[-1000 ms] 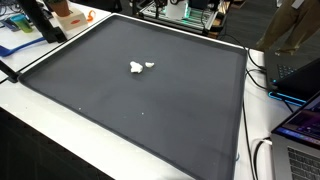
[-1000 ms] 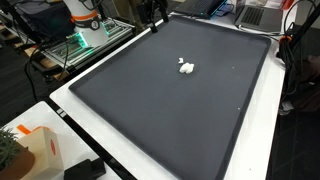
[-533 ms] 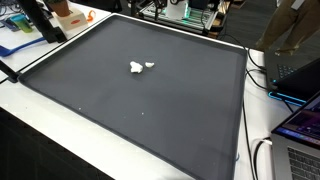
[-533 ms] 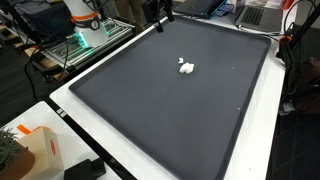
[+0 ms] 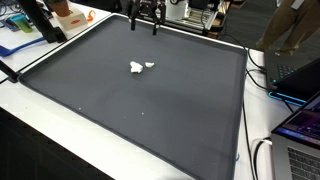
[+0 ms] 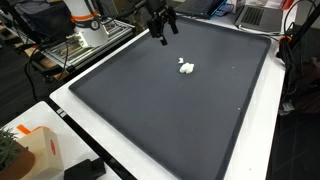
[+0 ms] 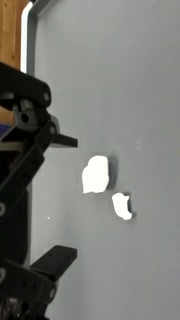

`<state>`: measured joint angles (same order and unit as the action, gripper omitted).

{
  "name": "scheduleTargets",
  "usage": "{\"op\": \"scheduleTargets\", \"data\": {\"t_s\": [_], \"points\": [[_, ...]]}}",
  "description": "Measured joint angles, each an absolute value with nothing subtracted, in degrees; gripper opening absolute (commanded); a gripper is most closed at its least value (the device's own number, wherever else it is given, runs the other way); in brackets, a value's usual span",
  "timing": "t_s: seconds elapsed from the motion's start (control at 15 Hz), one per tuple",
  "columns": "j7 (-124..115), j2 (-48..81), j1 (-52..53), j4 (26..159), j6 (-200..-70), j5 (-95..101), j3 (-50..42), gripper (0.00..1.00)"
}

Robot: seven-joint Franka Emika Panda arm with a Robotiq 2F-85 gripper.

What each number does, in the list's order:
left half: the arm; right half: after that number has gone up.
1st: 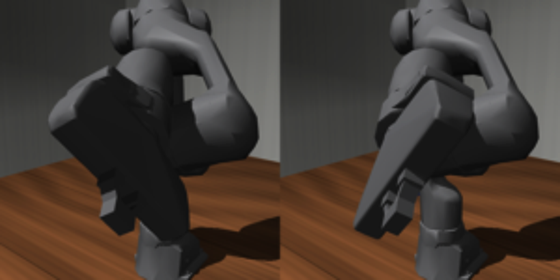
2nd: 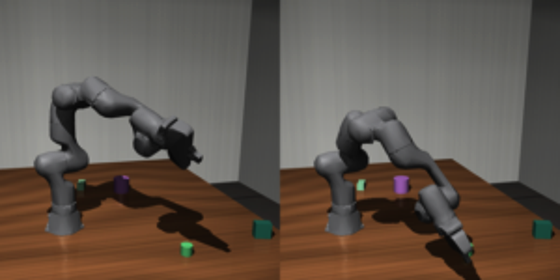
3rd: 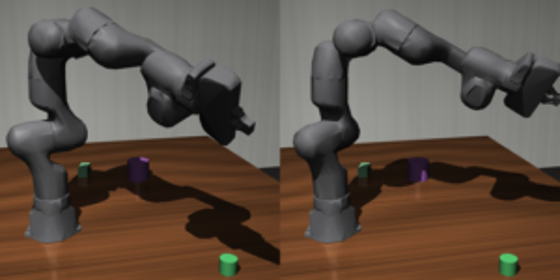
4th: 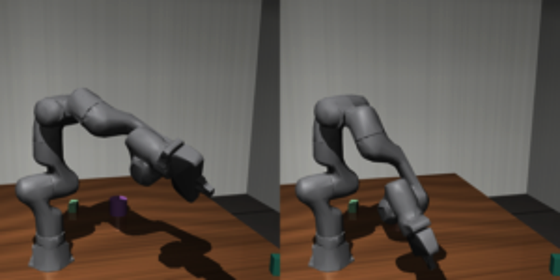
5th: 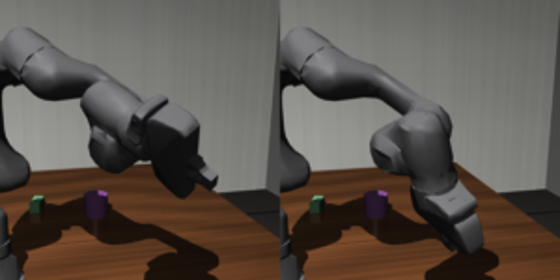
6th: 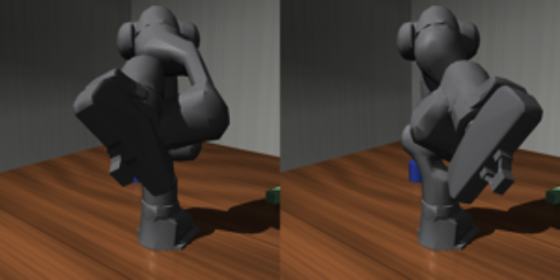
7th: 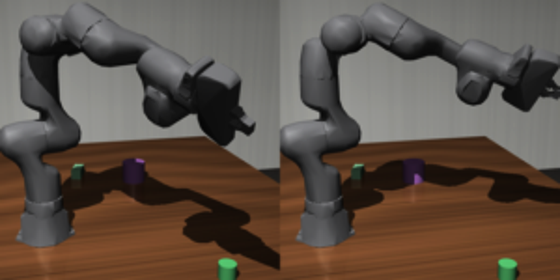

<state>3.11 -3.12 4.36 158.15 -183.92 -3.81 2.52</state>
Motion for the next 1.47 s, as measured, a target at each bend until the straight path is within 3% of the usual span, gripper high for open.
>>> {"op": "scheduleTargets", "data": {"t_s": [0.4,1.47], "points": [[1.54,5.50,5.88,157.97,-191.47,-3.77,4.53,1.00],[-1.38,11.53,5.84,156.14,-207.63,-3.80,4.73,1.00]]}}
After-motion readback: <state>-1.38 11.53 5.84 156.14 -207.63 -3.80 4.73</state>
